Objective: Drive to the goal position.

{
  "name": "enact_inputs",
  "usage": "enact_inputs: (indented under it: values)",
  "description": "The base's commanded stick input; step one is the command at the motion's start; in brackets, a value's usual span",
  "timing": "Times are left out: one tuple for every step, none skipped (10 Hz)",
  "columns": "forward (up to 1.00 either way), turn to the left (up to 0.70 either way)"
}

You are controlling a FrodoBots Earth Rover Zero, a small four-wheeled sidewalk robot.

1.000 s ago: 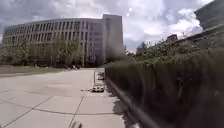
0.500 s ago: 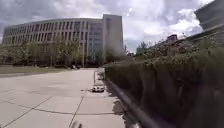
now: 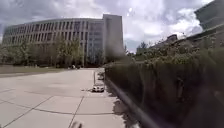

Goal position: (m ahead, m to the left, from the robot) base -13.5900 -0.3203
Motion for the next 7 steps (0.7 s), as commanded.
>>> enact_inputs:
  values:
    - [0.05,0.0]
    - [0.05,0.0]
    - [0.05,0.0]
    - [0.05,0.0]
    - [0.06,0.0]
    - [0.06,0.0]
    - [0.06,0.0]
